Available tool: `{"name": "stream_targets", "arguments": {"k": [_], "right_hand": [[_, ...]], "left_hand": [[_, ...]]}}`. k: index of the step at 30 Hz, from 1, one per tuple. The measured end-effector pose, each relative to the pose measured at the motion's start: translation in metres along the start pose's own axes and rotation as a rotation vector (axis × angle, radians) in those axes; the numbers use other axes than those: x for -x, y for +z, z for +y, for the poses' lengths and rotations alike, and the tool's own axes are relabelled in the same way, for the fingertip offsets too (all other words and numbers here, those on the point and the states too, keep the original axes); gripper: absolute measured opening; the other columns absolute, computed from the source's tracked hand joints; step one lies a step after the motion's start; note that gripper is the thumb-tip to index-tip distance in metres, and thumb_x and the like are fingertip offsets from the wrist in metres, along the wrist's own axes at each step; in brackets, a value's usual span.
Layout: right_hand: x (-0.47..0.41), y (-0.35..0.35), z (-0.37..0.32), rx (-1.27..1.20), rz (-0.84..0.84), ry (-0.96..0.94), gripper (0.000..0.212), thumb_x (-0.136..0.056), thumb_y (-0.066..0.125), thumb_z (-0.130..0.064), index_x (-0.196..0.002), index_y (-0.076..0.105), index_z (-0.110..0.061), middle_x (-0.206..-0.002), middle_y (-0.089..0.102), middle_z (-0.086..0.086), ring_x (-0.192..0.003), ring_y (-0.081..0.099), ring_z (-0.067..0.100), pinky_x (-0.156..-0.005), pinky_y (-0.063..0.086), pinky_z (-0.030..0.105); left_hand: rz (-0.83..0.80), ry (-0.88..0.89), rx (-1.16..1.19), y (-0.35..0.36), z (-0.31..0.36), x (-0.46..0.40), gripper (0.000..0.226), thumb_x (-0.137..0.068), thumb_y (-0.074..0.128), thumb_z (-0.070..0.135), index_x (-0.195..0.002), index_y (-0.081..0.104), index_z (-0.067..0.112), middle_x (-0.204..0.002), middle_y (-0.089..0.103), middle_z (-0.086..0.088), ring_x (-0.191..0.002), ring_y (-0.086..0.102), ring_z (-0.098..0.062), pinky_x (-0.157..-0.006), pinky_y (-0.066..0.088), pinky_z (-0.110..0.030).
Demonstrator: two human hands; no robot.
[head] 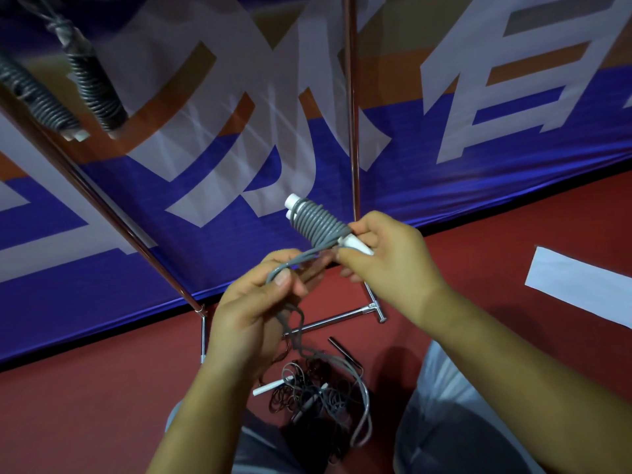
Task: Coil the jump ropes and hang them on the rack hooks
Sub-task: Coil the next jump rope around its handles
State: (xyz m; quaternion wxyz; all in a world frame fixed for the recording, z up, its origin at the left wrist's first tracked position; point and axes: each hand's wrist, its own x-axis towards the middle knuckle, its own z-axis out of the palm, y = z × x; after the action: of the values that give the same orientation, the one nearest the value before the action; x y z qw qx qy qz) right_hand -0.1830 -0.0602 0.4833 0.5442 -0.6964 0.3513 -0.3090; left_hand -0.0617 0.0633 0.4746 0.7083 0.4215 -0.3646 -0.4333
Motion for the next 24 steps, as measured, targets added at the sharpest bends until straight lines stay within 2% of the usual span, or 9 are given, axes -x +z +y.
{"name": "stream_targets", "arguments": {"k": [2,4,6,10,12,17,19,22,24], "right_hand": [[-0.004,-0.005,0.000,-0.023,0.014,0.037,0.024,-0.077,0.076,-0.006,-0.079,0.057,-0.020,-0.073,0.070,0.000,-0.055,0.067,0.012,-0.055,0.055,0.025],[-0.007,-0.010,-0.001,-0.012,0.002,0.063,0.023,-0.077,0.075,-0.005,-0.079,0.058,-0.019,-0.071,0.069,0.001,-0.056,0.069,0.013,-0.054,0.055,0.025],[-0.009,-0.016,-0.005,0.006,-0.039,0.072,0.022,-0.076,0.077,-0.005,-0.079,0.059,-0.016,-0.069,0.070,0.003,-0.056,0.069,0.014,-0.053,0.056,0.024],[-0.011,-0.025,-0.015,0.006,-0.154,0.101,0.019,-0.075,0.078,-0.005,-0.082,0.061,-0.010,-0.070,0.072,0.009,-0.059,0.071,0.019,-0.056,0.059,0.028],[-0.012,-0.027,-0.018,-0.048,-0.175,0.144,0.017,-0.075,0.077,-0.003,-0.083,0.062,-0.007,-0.071,0.072,0.012,-0.060,0.071,0.021,-0.054,0.058,0.028],[-0.020,-0.026,-0.013,-0.121,-0.094,0.175,0.016,-0.078,0.075,-0.003,-0.084,0.060,-0.006,-0.073,0.071,0.015,-0.058,0.070,0.020,-0.050,0.055,0.025],[-0.024,-0.027,-0.011,-0.036,-0.049,0.142,0.017,-0.078,0.075,-0.004,-0.083,0.059,-0.009,-0.073,0.070,0.013,-0.057,0.070,0.019,-0.051,0.056,0.027],[-0.026,-0.029,-0.007,0.123,-0.025,0.065,0.020,-0.078,0.076,-0.006,-0.081,0.059,-0.015,-0.075,0.071,0.010,-0.059,0.070,0.018,-0.056,0.059,0.030],[-0.025,-0.029,-0.003,0.253,-0.029,-0.007,0.017,-0.078,0.074,-0.006,-0.083,0.060,-0.014,-0.078,0.071,0.011,-0.061,0.070,0.020,-0.061,0.060,0.037]], "left_hand": [[-0.013,-0.104,-0.251,-0.005,0.004,0.002,0.024,-0.074,0.074,0.036,-0.070,0.070,0.012,-0.075,0.066,-0.009,-0.073,0.069,-0.025,-0.073,0.053,-0.026],[-0.019,-0.183,-0.561,-0.010,0.005,0.002,0.020,-0.080,0.060,0.033,-0.076,0.070,0.016,-0.055,0.058,-0.014,-0.050,0.053,-0.015,-0.056,0.041,-0.018],[0.009,-0.160,-0.745,-0.019,0.003,-0.003,0.018,-0.081,0.056,0.032,-0.079,0.069,0.020,-0.058,0.053,-0.020,-0.050,0.043,-0.014,-0.050,0.035,-0.019],[0.067,-0.008,-0.935,-0.039,-0.011,-0.021,0.014,-0.084,0.053,0.035,-0.084,0.067,0.030,-0.073,0.063,0.009,-0.069,0.055,-0.006,-0.068,0.043,-0.023],[0.066,0.042,-0.987,-0.044,-0.021,-0.029,0.024,-0.084,0.046,0.041,-0.090,0.065,0.028,-0.074,0.059,0.015,-0.070,0.053,-0.003,-0.069,0.043,-0.024],[0.077,0.071,-1.183,-0.032,-0.043,-0.037,0.015,-0.096,0.050,0.027,-0.098,0.062,0.019,-0.071,0.055,0.007,-0.067,0.050,-0.011,-0.067,0.044,-0.034],[-0.012,-0.040,-1.125,-0.023,-0.050,-0.036,0.009,-0.097,0.051,0.019,-0.097,0.060,0.021,-0.073,0.055,0.007,-0.067,0.051,-0.006,-0.068,0.046,-0.031],[-0.196,-0.317,-0.671,-0.019,-0.049,-0.033,0.019,-0.094,0.058,0.012,-0.107,0.057,0.024,-0.092,0.062,0.006,-0.085,0.058,-0.003,-0.080,0.046,-0.021],[-0.278,-0.349,-0.433,-0.020,-0.041,-0.035,0.033,-0.088,0.065,0.030,-0.117,0.056,0.018,-0.108,0.068,0.002,-0.108,0.061,-0.011,-0.091,0.046,-0.020]]}}
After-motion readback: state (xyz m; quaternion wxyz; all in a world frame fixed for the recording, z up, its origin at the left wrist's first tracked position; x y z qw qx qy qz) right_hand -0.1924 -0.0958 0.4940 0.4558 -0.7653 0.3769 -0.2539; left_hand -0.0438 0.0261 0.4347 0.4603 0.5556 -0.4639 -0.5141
